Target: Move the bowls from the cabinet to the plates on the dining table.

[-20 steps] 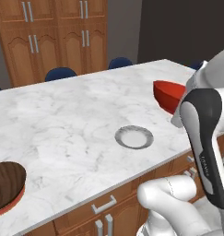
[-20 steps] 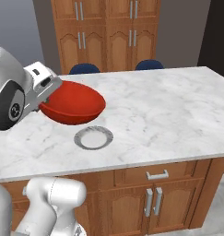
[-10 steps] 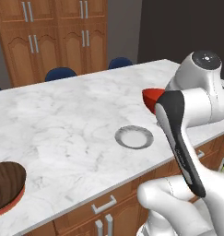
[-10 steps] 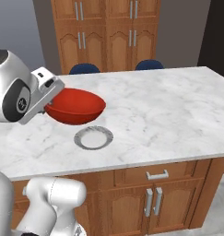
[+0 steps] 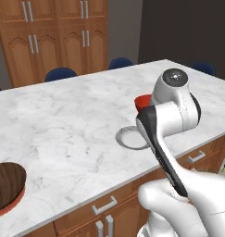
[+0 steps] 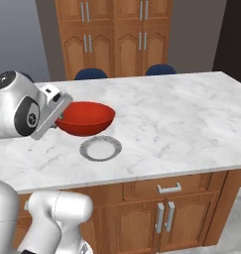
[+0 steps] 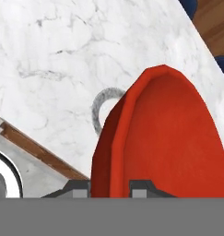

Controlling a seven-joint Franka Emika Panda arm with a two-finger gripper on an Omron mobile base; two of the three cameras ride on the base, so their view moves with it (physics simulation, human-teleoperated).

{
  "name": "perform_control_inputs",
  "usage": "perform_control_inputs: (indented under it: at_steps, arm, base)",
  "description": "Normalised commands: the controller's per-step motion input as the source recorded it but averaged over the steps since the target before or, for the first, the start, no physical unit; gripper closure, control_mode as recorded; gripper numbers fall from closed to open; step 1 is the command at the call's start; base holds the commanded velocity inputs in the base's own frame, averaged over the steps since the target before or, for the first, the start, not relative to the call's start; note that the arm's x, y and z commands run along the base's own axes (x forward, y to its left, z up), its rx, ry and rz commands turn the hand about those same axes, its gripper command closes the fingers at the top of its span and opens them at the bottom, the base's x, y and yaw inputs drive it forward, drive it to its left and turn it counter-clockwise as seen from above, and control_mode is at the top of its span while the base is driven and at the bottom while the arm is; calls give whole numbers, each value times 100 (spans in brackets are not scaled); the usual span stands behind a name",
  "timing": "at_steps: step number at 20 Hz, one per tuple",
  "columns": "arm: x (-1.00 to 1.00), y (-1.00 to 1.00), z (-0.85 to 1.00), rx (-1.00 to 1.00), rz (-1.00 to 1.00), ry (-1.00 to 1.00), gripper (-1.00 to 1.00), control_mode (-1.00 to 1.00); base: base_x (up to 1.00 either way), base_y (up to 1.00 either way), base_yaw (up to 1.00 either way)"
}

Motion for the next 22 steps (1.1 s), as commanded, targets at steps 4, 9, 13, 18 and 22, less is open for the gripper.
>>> perform_control_inputs:
  at_steps: [4,9,13,18,22]
  arm:
    - [46,3,-35,-5,0,1,100,-100]
    - [44,5,-33,-5,0,5,100,-100]
    - [41,7,-30,-3,0,10,100,-100]
    - [40,6,-29,-3,0,9,100,-100]
    - [42,4,-35,-3,0,7,100,-100]
  base:
    - [0,0,0]
    - [0,0,0]
    - [0,0,0]
    - [0,0,0]
    - [0,0,0]
